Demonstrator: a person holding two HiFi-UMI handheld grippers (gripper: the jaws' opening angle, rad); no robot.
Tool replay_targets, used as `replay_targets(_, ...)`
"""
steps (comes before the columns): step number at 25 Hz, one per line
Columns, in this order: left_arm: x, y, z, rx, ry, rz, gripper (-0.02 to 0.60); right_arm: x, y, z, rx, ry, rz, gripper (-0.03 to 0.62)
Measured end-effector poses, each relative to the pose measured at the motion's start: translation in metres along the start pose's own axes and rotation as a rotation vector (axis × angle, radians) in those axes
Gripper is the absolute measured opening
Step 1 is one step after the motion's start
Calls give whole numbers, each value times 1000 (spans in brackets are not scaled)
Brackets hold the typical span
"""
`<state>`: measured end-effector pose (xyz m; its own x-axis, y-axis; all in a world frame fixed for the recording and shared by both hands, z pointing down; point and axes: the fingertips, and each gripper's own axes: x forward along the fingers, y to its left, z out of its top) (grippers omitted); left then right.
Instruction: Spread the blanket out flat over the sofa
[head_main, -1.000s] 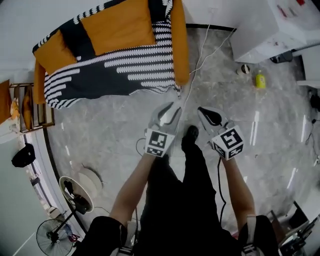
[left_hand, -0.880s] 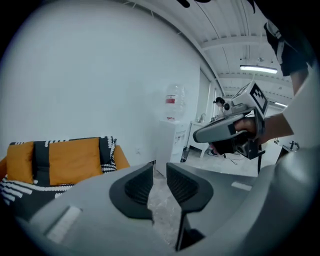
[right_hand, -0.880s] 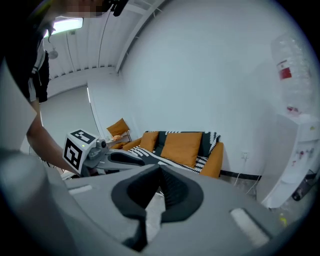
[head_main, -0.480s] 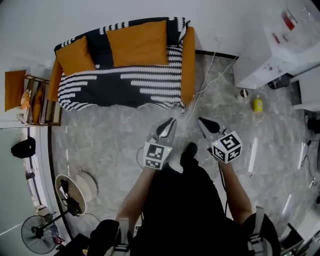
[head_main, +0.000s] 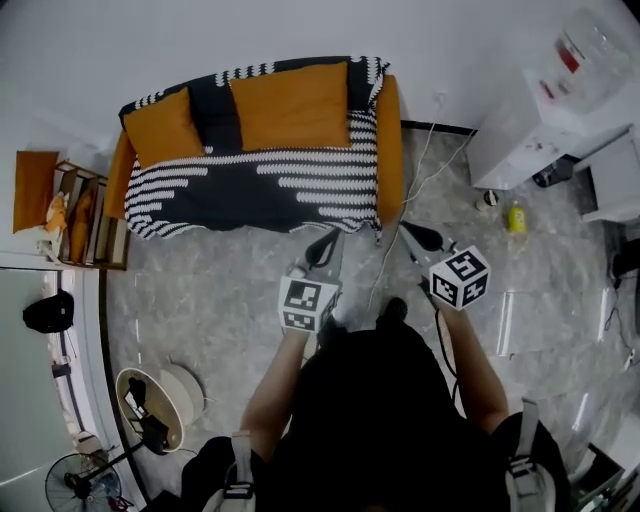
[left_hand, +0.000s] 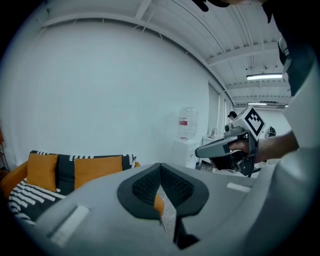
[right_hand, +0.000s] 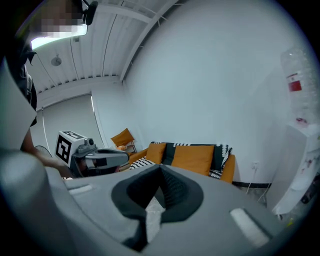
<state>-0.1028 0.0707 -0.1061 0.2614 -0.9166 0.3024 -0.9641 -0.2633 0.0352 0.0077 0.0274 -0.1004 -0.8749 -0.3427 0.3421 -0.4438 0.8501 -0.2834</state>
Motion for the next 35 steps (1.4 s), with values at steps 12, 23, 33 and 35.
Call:
replay_targets(12,-73,98,24,-29,-67,-16,11,77,101,51,20,-89,50,0)
replay_targets(23,-111,148,20,-55,-93,22,11,130,179,62,-50,-83,158,0)
replay_targets(33,-125,158,24,-67,-116,39,11,148,205,69,-109,-83,195,0)
replay_targets(35,-127,159,25,-66,-119,40,11,149,207,70,-115,-87,195,0)
